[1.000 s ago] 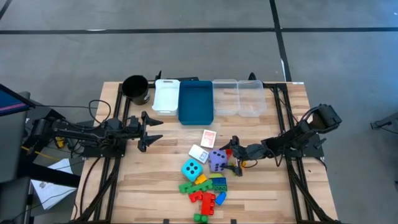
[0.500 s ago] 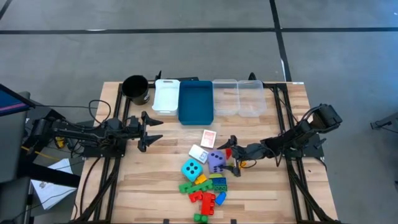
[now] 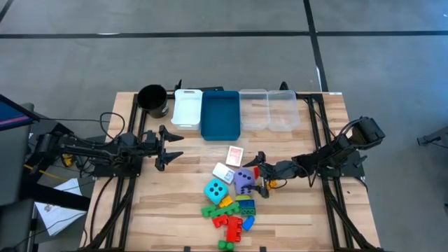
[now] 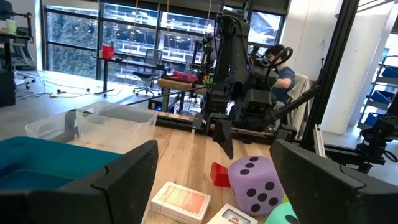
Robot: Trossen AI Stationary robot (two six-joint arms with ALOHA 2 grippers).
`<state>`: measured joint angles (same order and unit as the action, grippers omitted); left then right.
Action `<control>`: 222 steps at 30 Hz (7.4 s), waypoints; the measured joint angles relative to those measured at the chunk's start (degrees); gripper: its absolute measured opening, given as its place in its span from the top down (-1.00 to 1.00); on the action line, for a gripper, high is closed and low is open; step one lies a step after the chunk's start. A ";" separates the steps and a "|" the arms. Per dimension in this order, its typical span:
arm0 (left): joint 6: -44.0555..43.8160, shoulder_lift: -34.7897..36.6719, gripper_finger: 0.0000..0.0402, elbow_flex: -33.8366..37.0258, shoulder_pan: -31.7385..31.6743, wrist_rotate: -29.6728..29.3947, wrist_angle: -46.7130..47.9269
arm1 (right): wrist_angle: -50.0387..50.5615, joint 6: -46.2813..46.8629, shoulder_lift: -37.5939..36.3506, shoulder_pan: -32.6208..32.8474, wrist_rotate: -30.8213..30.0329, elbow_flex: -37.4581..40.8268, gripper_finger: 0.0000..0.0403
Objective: Pick & Place Toys
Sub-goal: Put the violet dice into the blue bin, then put the blue dice into the blue bin
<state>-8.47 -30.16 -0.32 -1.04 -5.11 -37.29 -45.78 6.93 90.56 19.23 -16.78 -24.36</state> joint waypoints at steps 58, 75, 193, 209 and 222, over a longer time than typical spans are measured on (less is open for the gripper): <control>0.02 0.00 -0.54 0.00 0.00 0.01 0.00 | 10.17 8.14 -0.20 1.37 2.10 -0.16 -0.99; 0.02 0.01 -0.54 -0.02 0.00 -0.01 0.01 | 25.25 8.33 -0.20 1.32 -7.40 -5.41 -0.95; -4.95 0.01 -0.54 0.00 0.00 0.03 7.79 | 66.30 28.48 17.51 10.48 -36.77 -61.40 -0.96; -6.82 0.01 -0.54 0.00 0.00 0.03 7.97 | 39.89 33.21 17.64 14.24 -39.83 -43.60 -0.96; -4.03 -5.69 -0.52 0.00 3.57 11.09 6.58 | 31.53 35.72 17.59 14.45 -46.60 -40.06 -0.96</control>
<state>-12.50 -35.85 -0.32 2.53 5.98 -30.71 -14.25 42.65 108.16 33.68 -63.37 -64.42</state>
